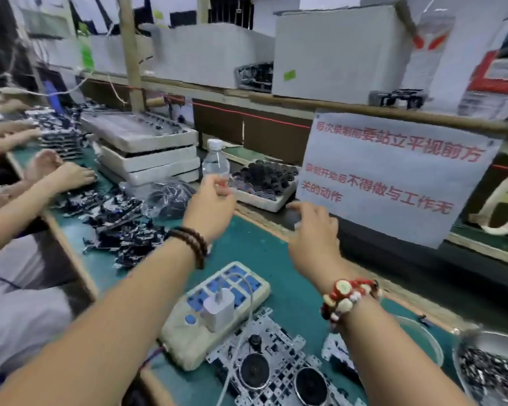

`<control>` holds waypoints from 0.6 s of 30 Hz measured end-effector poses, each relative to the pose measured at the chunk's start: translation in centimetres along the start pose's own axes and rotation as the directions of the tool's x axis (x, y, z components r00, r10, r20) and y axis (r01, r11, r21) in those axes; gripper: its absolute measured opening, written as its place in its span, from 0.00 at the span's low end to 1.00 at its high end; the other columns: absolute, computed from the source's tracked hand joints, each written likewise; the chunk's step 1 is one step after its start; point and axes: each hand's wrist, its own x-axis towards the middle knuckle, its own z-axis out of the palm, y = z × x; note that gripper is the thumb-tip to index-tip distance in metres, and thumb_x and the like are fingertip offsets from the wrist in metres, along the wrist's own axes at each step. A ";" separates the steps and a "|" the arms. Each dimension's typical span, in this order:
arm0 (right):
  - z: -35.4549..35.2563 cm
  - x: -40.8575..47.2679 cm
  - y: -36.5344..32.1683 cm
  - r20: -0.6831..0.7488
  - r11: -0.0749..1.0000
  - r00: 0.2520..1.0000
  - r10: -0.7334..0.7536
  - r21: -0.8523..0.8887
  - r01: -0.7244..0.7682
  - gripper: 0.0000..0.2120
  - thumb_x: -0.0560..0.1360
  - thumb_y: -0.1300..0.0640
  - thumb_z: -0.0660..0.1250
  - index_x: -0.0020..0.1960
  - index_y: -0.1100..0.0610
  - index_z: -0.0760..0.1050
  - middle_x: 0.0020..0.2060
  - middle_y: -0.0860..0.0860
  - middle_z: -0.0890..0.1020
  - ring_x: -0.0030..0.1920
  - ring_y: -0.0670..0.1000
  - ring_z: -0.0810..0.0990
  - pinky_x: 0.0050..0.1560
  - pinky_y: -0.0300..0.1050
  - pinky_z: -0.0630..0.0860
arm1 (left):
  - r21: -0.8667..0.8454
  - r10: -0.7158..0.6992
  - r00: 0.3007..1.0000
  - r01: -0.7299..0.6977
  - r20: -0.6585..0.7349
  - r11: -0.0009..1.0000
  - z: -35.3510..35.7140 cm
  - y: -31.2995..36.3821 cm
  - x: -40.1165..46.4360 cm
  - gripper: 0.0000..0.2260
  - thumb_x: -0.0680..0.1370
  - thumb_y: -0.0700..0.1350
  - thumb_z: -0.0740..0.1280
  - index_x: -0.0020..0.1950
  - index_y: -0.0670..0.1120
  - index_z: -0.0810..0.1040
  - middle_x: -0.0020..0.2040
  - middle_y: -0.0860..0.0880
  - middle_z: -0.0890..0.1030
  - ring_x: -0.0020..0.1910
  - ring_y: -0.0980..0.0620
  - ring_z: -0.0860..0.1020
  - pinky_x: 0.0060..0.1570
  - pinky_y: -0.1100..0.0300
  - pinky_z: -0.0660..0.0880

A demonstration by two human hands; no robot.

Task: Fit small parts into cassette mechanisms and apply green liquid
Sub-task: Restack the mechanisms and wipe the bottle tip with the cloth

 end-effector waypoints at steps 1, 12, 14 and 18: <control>1.4 1.7 -1.5 0.054 0.999 0.998 -0.041 0.025 0.040 0.23 0.75 0.68 0.53 0.67 0.53 0.64 0.64 0.55 0.66 0.63 0.58 0.62 0.59 0.54 0.64 | 0.074 -0.032 0.998 0.037 -0.057 0.997 -1.7 -1.0 1.5 0.12 0.78 0.42 0.61 0.62 0.46 0.69 0.56 0.46 0.77 0.51 0.47 0.76 0.54 0.52 0.74; 16.5 11.6 -4.4 0.625 0.965 0.769 -0.134 -0.096 0.246 0.40 0.73 0.46 0.68 0.76 0.54 0.51 0.74 0.55 0.59 0.73 0.59 0.59 0.72 0.53 0.56 | 0.846 -0.396 0.917 0.179 0.041 0.502 -8.1 -13.9 7.8 0.44 0.67 0.66 0.68 0.75 0.55 0.49 0.75 0.44 0.50 0.73 0.39 0.49 0.69 0.37 0.52; 18.5 12.4 -4.2 0.691 0.931 0.713 -0.115 -0.176 0.321 0.48 0.69 0.42 0.71 0.77 0.52 0.45 0.75 0.55 0.54 0.74 0.61 0.54 0.73 0.54 0.55 | 0.880 -0.445 0.890 0.132 0.097 0.457 -7.9 -15.2 8.4 0.48 0.65 0.68 0.69 0.76 0.55 0.45 0.76 0.43 0.46 0.74 0.37 0.46 0.70 0.38 0.51; 21.9 13.8 -4.7 0.727 0.904 0.678 -0.107 -0.213 0.371 0.54 0.63 0.39 0.74 0.76 0.46 0.42 0.76 0.54 0.48 0.73 0.65 0.49 0.72 0.60 0.55 | 0.867 -0.494 0.861 0.152 0.119 0.474 -7.7 -16.7 9.2 0.48 0.66 0.66 0.70 0.76 0.53 0.46 0.76 0.43 0.46 0.73 0.35 0.49 0.70 0.42 0.55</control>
